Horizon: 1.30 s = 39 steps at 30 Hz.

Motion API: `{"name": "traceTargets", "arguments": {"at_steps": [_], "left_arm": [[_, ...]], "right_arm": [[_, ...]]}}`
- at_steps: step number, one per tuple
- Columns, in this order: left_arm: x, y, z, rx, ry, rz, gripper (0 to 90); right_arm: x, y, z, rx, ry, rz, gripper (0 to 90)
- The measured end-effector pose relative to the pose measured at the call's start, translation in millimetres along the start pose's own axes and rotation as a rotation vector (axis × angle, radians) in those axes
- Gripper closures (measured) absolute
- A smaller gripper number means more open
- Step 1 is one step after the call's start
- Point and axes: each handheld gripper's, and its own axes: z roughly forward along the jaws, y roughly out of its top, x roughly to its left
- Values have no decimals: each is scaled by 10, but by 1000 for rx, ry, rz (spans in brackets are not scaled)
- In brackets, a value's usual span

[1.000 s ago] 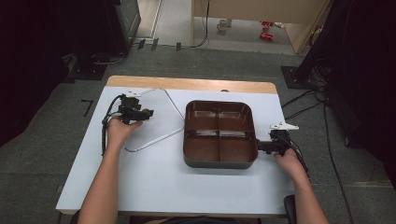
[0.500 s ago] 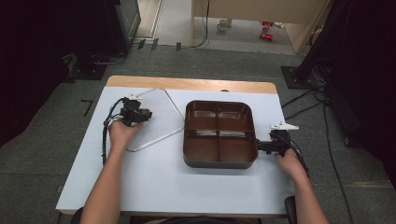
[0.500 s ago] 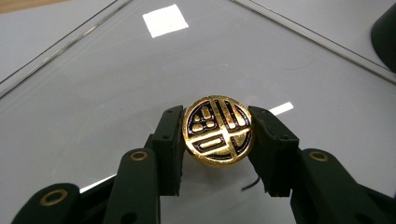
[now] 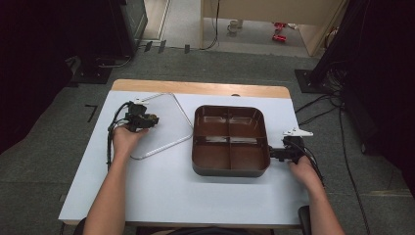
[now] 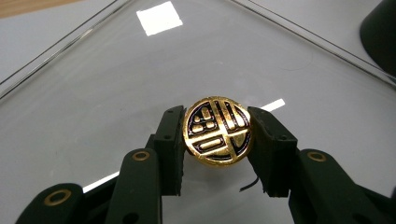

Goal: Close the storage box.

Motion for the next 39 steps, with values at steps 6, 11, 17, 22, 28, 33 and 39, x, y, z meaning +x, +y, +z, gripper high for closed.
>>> {"name": "traceTargets", "arguments": {"at_steps": [6, 11, 17, 22, 28, 33, 39], "left_arm": [[-65, 99, -199, -8, -12, 27, 594], [-78, 147, -303, -14, -22, 31, 594], [-81, 218, -513, -29, -31, 42, 594], [-97, 280, -637, -45, -45, 35, 594], [-202, 389, -826, -82, -75, 49, 594], [-300, 455, -896, -98, -111, 59, 594], [-529, 543, -894, -107, -144, 107, 594]], "right_arm": [[-1, 0, 0, 0, 0, -1, 99], [0, 0, 0, 0, -1, 0, 99], [-1, 0, 0, 0, 0, -1, 99], [0, 0, 0, -1, 0, -1, 99], [0, 0, 0, -1, -1, -1, 99], [0, 0, 0, 0, -1, -1, 99], [-2, -1, 0, -1, -1, -4, 99]]}}
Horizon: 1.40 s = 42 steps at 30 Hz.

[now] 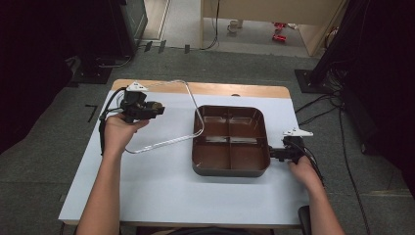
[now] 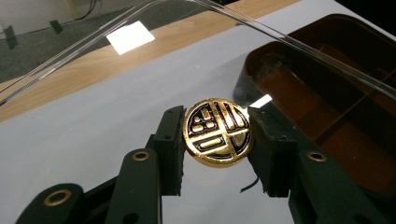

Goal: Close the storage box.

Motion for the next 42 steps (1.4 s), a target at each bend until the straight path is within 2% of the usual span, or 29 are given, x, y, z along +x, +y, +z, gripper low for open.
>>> {"name": "traceTargets", "arguments": {"at_steps": [3, 4, 6, 12, 14, 18, 20, 23, 30, 32, 33, 36, 37, 38, 41, 42], "left_arm": [[-53, 22, 32, -2, -10, 16, 594], [-99, 32, 74, -4, -28, 19, 594], [-122, 35, 96, -3, -38, 16, 594], [-275, 46, 255, 15, -70, 31, 594], [-322, 33, 339, 21, -102, 20, 594], [-383, 27, 412, 24, -110, 19, 594], [-456, 28, 472, 25, -102, 39, 594], [-507, 29, 506, 21, -99, 47, 594], [-669, 38, 629, 22, -129, 71, 594], [-755, 50, 696, 30, -133, 96, 594], [-755, 50, 696, 30, -133, 96, 594], [-878, 87, 781, 38, -164, 119, 594], [-878, 87, 781, 38, -164, 119, 594], [-942, 113, 827, 41, -179, 136, 594], [-1011, 141, 878, 47, -190, 148, 594], [-1074, 160, 934, 48, -205, 156, 594]], "right_arm": [[2, 0, 0, 0, 0, 2, 99], [2, 0, 0, 0, 0, 2, 100], [1, 0, 0, 0, 0, 2, 99], [1, 0, 1, -1, 0, 2, 100], [0, 0, 1, -1, 0, 1, 100], [2, 0, -1, 1, 1, 4, 99], [0, 0, 0, 0, 0, 1, 99], [0, 0, 0, 0, 0, 1, 99], [1, 0, -1, 1, 0, 2, 99], [0, 0, 0, 1, 1, 1, 99], [0, 0, 0, 1, 1, 1, 99], [0, 0, 0, 0, 0, 1, 99], [0, 0, 0, 0, 0, 1, 99], [1, 0, 0, 0, 1, 1, 100], [4, 0, -1, 2, 0, 4, 99], [3, 0, -1, 2, 0, 4, 99]]}}
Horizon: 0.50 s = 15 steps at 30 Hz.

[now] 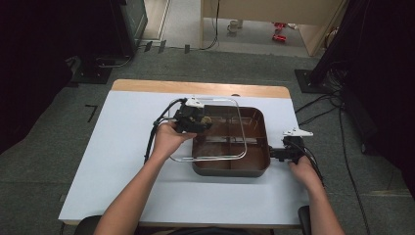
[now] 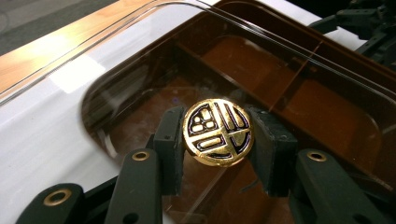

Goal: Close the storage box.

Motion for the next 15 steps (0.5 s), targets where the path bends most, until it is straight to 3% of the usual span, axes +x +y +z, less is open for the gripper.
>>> {"name": "traceTargets", "arguments": {"at_steps": [7, 15], "left_arm": [[-153, 101, 222, 19, -41, 28, 594], [-282, 153, 415, 30, -72, 29, 594]], "right_arm": [[-2, -1, 0, 0, 0, -1, 99], [-2, -1, 0, -1, 1, 0, 100]]}}
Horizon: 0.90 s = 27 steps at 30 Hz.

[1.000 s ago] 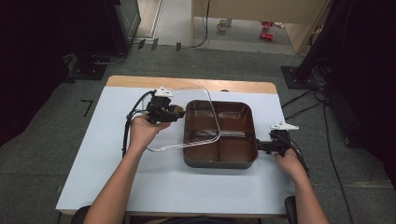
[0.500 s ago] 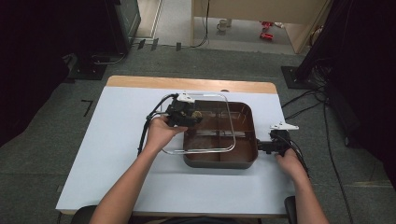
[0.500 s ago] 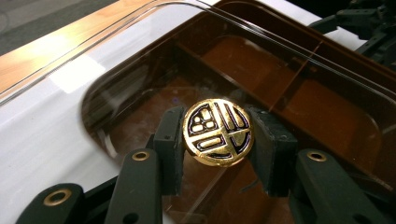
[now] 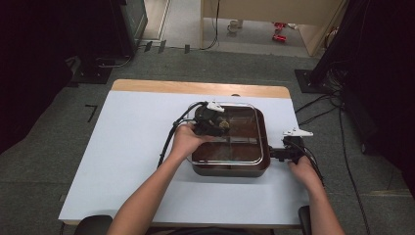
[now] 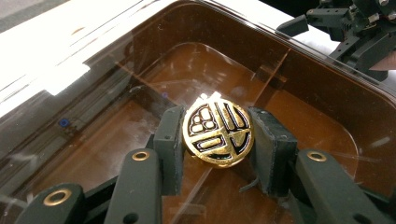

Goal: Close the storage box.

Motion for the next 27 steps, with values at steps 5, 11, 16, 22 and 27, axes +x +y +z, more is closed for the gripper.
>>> {"name": "traceTargets", "arguments": {"at_steps": [5, 11, 16, 22, 27], "left_arm": [[-107, 23, 138, 20, 2, 26, 594], [-174, 20, 218, 34, 13, 22, 593], [-163, -8, 227, 18, 8, 8, 592], [-130, -9, 210, -2, -24, -11, 553], [-112, -1, 171, -5, -30, -18, 452]], "right_arm": [[-2, -1, 0, 0, 0, -3, 99], [1, 0, -1, 1, 0, 0, 100], [1, 0, -1, 1, -1, 0, 99], [1, 0, 0, 1, -1, -1, 99], [0, -1, 0, 0, -1, -2, 99]]}}
